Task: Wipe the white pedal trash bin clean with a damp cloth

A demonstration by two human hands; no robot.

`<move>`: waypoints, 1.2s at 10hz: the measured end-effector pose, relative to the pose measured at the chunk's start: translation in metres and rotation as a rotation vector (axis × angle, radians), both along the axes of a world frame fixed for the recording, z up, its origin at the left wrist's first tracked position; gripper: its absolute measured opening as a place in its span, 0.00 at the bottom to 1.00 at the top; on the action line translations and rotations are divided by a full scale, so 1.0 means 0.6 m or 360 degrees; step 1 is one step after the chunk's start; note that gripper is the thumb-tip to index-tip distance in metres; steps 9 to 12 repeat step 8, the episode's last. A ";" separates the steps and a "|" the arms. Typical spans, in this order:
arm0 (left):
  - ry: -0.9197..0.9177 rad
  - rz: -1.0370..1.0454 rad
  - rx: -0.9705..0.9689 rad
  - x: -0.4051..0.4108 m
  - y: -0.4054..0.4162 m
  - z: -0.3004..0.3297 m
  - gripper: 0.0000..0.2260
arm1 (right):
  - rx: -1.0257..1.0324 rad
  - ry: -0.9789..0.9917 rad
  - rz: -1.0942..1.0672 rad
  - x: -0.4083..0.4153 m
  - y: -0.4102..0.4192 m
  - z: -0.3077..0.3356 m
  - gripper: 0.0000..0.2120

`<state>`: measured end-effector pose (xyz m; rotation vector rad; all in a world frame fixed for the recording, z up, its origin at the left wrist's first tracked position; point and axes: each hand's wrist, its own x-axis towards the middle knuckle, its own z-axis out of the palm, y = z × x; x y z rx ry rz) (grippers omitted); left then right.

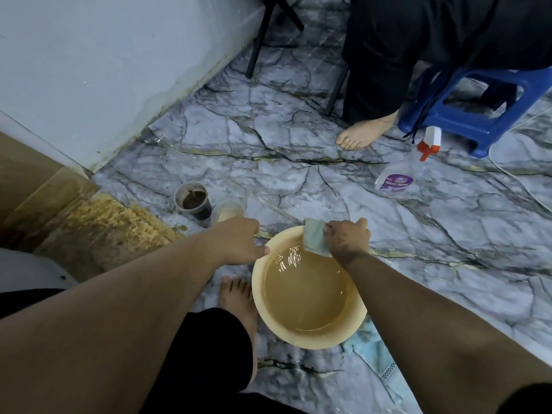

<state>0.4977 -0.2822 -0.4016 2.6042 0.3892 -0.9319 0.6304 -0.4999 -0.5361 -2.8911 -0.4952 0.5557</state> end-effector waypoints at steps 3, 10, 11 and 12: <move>0.0012 0.0081 0.0025 -0.024 0.004 0.016 0.27 | -0.0114 -0.0039 0.0162 -0.030 0.000 0.017 0.18; -0.0844 0.0842 0.0300 -0.249 0.100 0.309 0.20 | 0.0764 0.0342 0.0926 -0.230 0.244 0.374 0.13; -0.0844 0.0842 0.0300 -0.249 0.100 0.309 0.20 | 0.0764 0.0342 0.0926 -0.230 0.244 0.374 0.13; -0.0844 0.0842 0.0300 -0.249 0.100 0.309 0.20 | 0.0764 0.0342 0.0926 -0.230 0.244 0.374 0.13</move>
